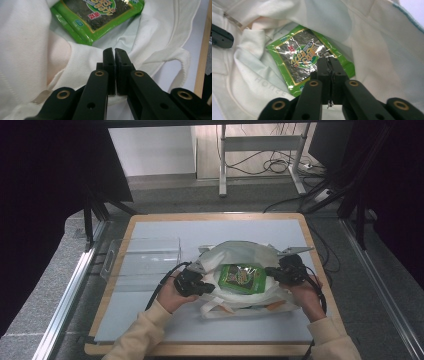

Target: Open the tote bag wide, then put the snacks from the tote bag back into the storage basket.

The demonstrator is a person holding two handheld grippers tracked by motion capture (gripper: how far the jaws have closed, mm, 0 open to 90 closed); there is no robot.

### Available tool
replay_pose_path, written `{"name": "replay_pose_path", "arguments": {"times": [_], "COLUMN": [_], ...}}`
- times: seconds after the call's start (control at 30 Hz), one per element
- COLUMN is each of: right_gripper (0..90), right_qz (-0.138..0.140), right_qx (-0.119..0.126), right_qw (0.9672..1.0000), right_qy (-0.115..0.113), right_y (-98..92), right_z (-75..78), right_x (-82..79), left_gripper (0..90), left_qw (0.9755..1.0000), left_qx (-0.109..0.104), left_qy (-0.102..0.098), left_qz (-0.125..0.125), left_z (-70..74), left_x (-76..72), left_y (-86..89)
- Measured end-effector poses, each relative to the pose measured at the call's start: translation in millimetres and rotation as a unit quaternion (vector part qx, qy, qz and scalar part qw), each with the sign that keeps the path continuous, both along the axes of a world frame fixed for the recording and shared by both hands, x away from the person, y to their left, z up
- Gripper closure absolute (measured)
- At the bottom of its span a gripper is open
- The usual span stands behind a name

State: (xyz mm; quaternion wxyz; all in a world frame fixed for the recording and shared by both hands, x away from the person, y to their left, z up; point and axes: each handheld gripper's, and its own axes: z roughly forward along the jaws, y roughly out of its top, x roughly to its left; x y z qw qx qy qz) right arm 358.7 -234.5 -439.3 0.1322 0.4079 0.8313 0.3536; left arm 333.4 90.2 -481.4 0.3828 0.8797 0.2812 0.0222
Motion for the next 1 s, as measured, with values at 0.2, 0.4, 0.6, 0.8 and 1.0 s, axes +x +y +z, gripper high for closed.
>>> {"name": "replay_pose_path", "arguments": {"times": [0.2, 0.4, 0.6, 0.8, 1.0], "right_gripper": [83.7, 78.2, 54.9, 39.7, 33.3], "right_qz": [0.009, 0.021, 0.008, -0.007, -0.02], "right_qx": [0.009, 0.01, 0.009, 0.007, 0.002], "right_qw": [0.9999, 0.9997, 0.9999, 0.9999, 0.9997], "right_qy": [-0.004, 0.002, -0.004, -0.001, 0.01], "right_y": [-1.1, 0.2, 5.4, 13.9, 22.6], "right_z": [1.9, -1.5, 2.0, 6.6, 6.7], "right_x": [-6.1, -10.5, -16.7, -19.9, -18.4], "left_gripper": [85.3, 77.8, 58.3, 47.1, 44.8], "left_qw": [0.9998, 0.9994, 0.9986, 0.9984, 0.9983], "left_qx": [-0.014, -0.021, -0.029, -0.03, -0.03], "left_qy": [-0.011, -0.027, -0.041, -0.043, -0.042], "left_qz": [0.001, 0.006, 0.017, 0.024, 0.026], "left_z": [10.5, 20.7, 29.5, 32.4, 31.1], "left_x": [-3.8, -9.5, -14.0, -12.8, -12.5], "left_y": [3.2, 8.9, 18.0, 21.8, 22.2]}}
